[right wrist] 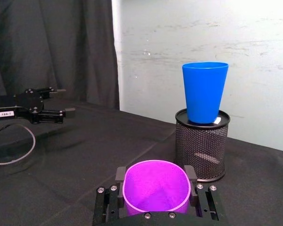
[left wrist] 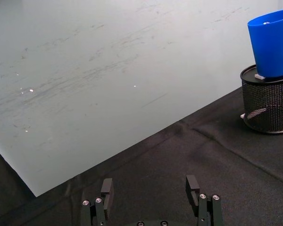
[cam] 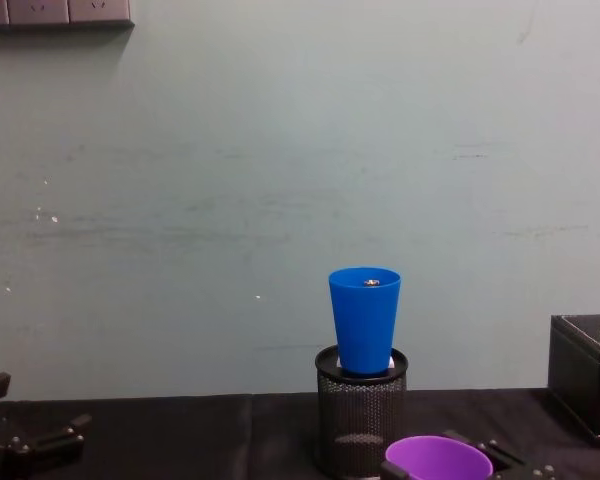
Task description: Pick up one cup with a gripper and tap it against the other cup.
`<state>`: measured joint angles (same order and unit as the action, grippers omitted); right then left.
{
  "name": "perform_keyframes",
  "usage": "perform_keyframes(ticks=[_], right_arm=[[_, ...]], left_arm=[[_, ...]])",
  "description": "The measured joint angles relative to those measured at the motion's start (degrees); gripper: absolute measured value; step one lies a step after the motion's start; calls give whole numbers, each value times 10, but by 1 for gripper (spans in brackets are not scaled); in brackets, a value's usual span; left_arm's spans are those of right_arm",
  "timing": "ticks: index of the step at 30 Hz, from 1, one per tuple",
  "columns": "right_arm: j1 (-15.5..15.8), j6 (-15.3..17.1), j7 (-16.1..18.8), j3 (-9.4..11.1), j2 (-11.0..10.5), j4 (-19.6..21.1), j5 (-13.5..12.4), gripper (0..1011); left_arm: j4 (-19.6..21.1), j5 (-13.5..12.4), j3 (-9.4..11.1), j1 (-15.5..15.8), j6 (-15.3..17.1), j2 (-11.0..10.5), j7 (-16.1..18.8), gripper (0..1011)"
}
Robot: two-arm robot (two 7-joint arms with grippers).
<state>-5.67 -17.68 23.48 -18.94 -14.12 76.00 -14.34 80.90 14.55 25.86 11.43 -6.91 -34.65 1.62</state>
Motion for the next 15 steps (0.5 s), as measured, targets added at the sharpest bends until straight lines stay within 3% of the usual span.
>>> perform_keyframes(ticks=[15], right_arm=[[-12, -8, 7, -4, 12, -27, 4, 744]], left_arm=[[0, 0, 0, 0, 0, 0, 0, 1000]])
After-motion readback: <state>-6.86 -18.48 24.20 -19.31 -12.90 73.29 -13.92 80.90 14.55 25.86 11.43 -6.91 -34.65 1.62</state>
